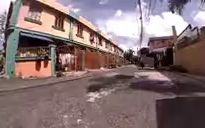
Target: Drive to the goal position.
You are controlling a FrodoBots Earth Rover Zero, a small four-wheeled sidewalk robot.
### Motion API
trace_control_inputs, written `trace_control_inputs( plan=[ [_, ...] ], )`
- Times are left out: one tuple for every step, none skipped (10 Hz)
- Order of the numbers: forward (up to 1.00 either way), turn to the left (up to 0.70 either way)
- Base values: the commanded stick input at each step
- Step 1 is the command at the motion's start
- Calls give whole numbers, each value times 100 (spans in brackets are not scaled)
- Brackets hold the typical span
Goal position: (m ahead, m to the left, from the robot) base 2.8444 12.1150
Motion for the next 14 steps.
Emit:
trace_control_inputs(
  plan=[
    [70, 27],
    [70, 27],
    [70, 27],
    [70, 27],
    [70, 27],
    [70, 26],
    [70, 2],
    [70, 0],
    [70, 0],
    [70, 0],
    [70, 0],
    [70, 0],
    [70, 27],
    [70, 27]
  ],
)
